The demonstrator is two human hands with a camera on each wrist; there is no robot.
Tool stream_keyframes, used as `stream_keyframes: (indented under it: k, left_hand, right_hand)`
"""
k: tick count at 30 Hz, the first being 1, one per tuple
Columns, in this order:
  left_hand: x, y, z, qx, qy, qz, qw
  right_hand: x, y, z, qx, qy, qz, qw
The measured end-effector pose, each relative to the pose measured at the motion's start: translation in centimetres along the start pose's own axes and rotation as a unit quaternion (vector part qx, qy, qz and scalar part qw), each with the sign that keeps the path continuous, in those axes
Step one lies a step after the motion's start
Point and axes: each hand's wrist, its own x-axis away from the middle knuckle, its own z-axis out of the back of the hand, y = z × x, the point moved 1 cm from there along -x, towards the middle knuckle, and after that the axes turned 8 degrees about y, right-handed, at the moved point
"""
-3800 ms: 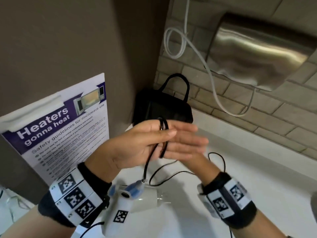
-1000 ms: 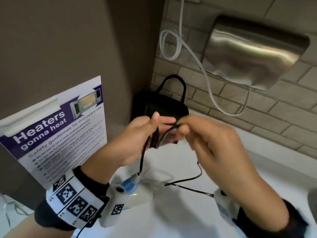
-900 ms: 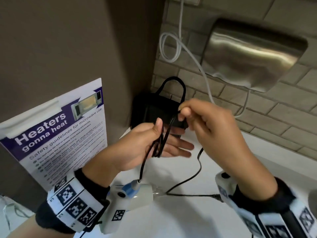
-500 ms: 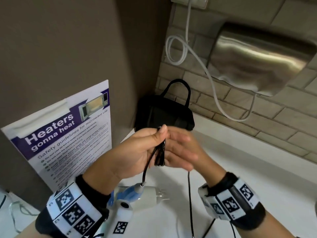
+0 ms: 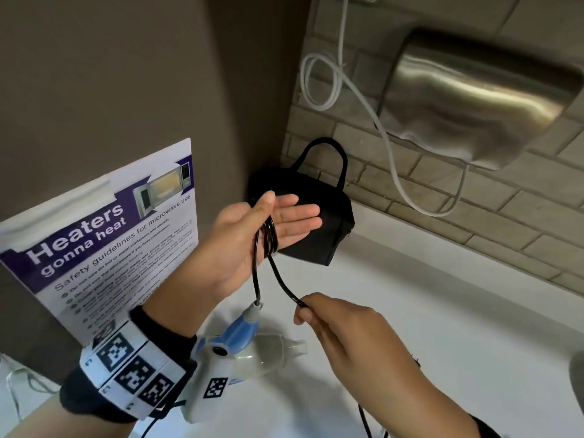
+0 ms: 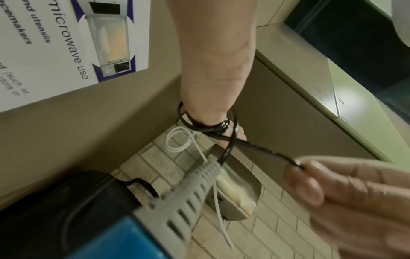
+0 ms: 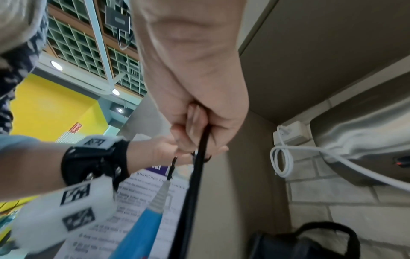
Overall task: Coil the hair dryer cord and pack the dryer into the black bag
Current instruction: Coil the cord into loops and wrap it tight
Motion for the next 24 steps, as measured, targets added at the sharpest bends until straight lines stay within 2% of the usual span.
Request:
stream_keyframes:
  k: [5,9,12,18,21,24]
  left_hand:
    - [0.4,-1.1,-0.6,-0.112,-0.035,0.011,0.993]
    - [1.3,-1.5,-1.0,-0.185,-0.119,0.069,0.973]
    - [2.3,-1.2,-0.9,-0.181,-0.194,0.114,0.957]
    - [3.3,-0.6,-0.9,-0.132,-0.267,0.153,0.942]
    - [3.8,-0.7,-1.4,-0.105,-0.284,0.167,0.938]
    - [3.9,-0.9,-1.6,-0.078,-0.276,0.177,0.941]
  right_hand:
    - [-0.7,-1.4,3.3,0.036,0.089,0.026,0.995]
    - [-2.6,-1.7,5.5,0.072,0.124,0.065,0.987]
    - [-4.3,-0.7,6.7,0.074,0.145,0.074,0.984]
    - [-7.1,0.8,6.4,0.001,0.177,0.093,0.98]
    - [-7.9,1.1,5.5,-0.071,0.179,0.078,0.978]
    - [-8.3,1.0,4.9,-0.096,0.187,0.075,0.975]
